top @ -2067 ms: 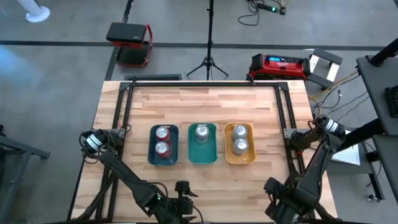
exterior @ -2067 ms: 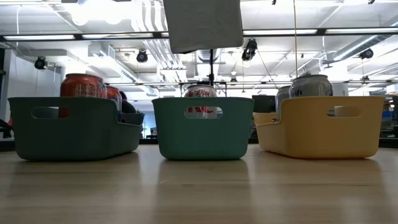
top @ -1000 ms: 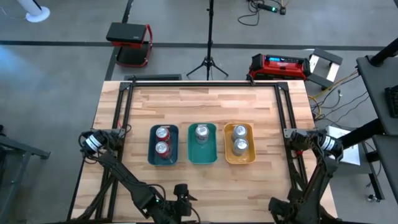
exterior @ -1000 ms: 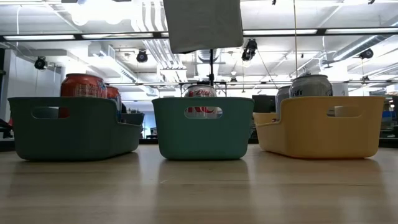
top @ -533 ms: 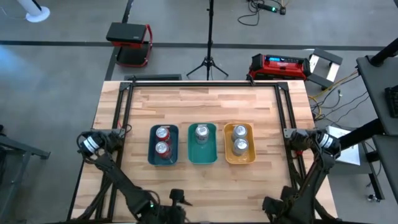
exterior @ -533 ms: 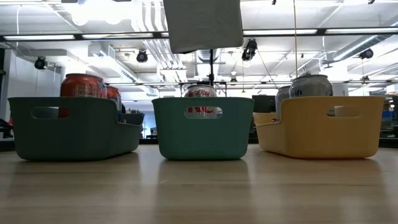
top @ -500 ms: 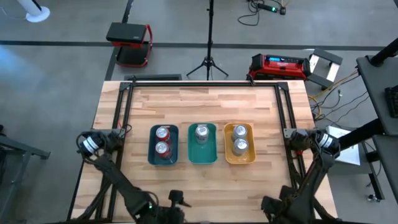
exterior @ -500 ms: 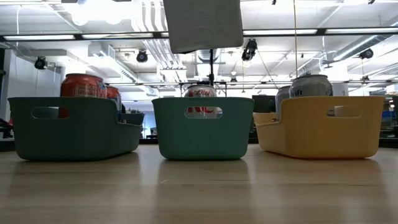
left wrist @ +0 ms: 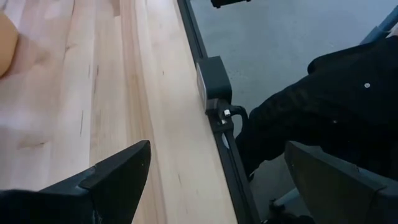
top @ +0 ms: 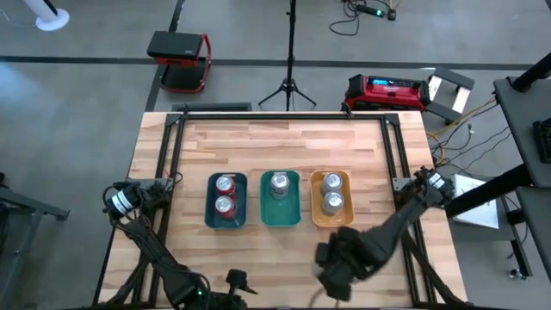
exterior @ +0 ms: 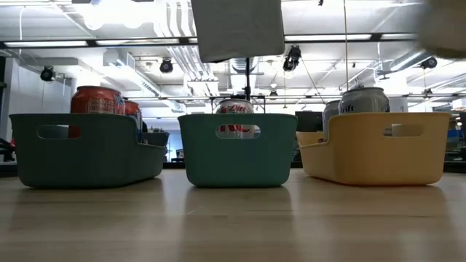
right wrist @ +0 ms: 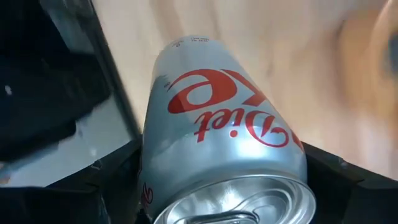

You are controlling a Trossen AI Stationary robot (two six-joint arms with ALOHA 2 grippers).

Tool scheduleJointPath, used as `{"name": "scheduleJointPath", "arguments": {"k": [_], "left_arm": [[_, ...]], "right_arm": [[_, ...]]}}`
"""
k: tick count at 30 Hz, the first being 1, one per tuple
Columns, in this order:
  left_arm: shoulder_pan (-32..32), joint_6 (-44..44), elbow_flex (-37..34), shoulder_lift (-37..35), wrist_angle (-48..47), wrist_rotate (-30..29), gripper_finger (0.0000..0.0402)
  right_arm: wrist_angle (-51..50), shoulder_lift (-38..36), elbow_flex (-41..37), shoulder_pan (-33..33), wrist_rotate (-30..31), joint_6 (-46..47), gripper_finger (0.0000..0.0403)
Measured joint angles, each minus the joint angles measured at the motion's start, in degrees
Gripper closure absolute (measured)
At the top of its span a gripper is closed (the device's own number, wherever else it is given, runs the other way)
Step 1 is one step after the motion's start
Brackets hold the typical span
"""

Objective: Sort soda cans
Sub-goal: Put the red-silver soda can into the green bin

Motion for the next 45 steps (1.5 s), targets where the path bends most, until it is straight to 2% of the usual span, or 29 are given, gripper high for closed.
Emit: {"name": "scheduleJointPath", "arguments": {"k": [3, 6, 10, 16, 20, 26, 30, 45], "left_arm": [[0.00, -0.02, 0.00, 0.00, -0.08, 0.00, 0.0047], [0.00, -0.02, 0.00, 0.00, -0.16, 0.00, 0.0047], [0.00, -0.16, 0.00, -0.02, -0.50, 0.00, 0.0047], [0.04, -1.59, 0.00, -0.02, -0.73, -0.04, 0.0047], [0.06, -1.77, 0.00, -0.04, -0.95, -0.04, 0.0047], [0.07, -1.78, 0.00, -0.09, -1.00, -0.05, 0.0047], [0.09, -1.79, 0.00, -0.09, -1.16, -0.05, 0.0047], [0.11, -3.06, 0.00, -0.11, -1.76, -0.03, 0.0047]], "right_arm": [[0.10, 0.26, 4.03, -3.95, 5.46, -6.95, 0.0086], [0.02, 0.45, 7.13, -8.20, 8.94, -9.00, 0.0090], [0.00, 0.52, 8.88, -14.57, 10.22, -5.97, 0.0083], [0.24, 1.43, 7.44, -22.72, 10.22, -3.86, 0.0084], [5.40, 1.39, 4.70, -26.18, 9.24, -3.19, 0.0093], [9.97, 2.34, 1.75, -29.00, 5.40, -4.50, 0.0081], [8.89, 4.02, 0.05, -30.12, 4.78, -4.79, 0.0086], [11.54, 10.39, 0.81, -33.69, -0.35, -8.37, 0.0085]]}}
